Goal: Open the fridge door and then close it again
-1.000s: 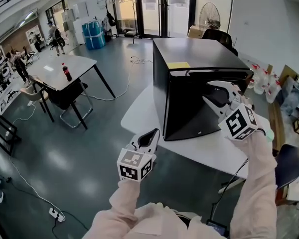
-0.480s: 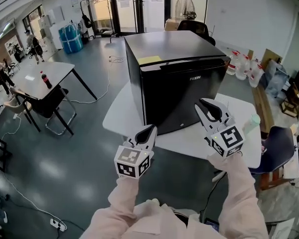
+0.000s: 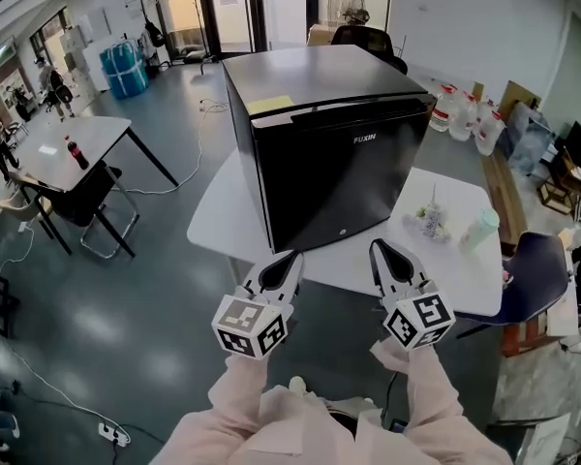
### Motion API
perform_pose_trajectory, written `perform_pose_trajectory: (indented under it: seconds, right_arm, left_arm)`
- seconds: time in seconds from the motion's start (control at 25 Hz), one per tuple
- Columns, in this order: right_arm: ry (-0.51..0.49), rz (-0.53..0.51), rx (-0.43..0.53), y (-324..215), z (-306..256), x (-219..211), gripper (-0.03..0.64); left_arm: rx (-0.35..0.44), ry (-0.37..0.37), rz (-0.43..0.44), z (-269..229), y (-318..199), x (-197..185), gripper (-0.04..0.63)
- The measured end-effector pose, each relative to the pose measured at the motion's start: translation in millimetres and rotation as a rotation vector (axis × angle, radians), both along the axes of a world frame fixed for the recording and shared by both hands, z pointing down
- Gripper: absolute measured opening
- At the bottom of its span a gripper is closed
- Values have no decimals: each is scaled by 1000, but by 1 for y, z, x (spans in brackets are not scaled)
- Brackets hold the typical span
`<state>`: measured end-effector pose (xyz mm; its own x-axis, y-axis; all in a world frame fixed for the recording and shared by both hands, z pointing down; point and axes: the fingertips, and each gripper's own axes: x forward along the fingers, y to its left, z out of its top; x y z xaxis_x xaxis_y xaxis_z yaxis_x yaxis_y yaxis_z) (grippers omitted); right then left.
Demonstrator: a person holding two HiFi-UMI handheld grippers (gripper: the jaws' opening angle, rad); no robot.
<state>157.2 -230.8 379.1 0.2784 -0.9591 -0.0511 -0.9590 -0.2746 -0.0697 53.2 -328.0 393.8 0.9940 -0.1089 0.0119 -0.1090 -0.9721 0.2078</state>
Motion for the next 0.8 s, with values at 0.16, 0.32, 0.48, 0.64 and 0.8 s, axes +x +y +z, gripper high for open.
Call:
perform_pose_trajectory:
  seconds: [0.16,0.32,0.48,0.64,0.8]
  right_arm:
    - [-64,50,-4,11,22,-2,10]
    - [-90,78,-12,18,33,-3,9]
    - [-72,83,-34,20,36,-6,8]
    - [-68,76,-39,18,37,-10,8]
    - [-68,68,-45,13,39,-11,8]
  left_arm:
    - [16,-13,-36,8,-1,-8,11]
    - [6,-24,-49,15,0,-13,11]
    - [-2,-29,-60,20,1,-15,11]
    - [-5,-28,-63,20,-2,-14,11]
    - [-7,-31,-65,22,-4,-13,11]
